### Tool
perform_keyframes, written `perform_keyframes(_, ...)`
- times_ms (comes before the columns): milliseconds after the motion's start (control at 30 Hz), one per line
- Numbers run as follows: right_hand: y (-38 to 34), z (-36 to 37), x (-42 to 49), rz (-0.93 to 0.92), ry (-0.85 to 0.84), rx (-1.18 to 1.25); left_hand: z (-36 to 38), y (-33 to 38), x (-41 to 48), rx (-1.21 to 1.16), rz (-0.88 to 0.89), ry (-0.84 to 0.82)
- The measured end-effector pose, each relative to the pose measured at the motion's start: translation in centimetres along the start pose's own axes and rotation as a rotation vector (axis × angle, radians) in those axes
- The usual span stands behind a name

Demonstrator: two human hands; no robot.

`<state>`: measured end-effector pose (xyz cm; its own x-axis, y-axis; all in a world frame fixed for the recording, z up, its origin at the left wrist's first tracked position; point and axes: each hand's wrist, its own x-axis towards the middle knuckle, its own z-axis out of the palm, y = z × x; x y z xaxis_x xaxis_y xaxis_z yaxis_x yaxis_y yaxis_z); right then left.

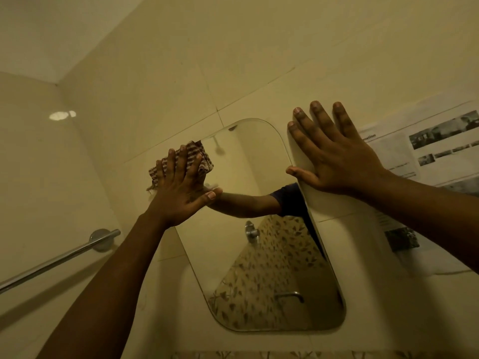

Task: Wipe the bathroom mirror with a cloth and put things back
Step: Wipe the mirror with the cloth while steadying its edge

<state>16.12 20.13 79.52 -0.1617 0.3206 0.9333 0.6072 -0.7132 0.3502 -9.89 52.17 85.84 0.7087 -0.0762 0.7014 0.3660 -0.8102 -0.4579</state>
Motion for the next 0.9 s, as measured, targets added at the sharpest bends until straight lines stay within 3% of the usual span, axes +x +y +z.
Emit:
perform_keyframes(567,0.2,0.1,-0.1,0.000,0.012,0.040,1.5,-0.2,-3.4,0.023,-0.066,-0.085)
perform_keyframes(900,0.1,-0.4,0.0,0.013,-0.032,0.066,4.1,0.0,-5.5,-0.020,-0.087,-0.050)
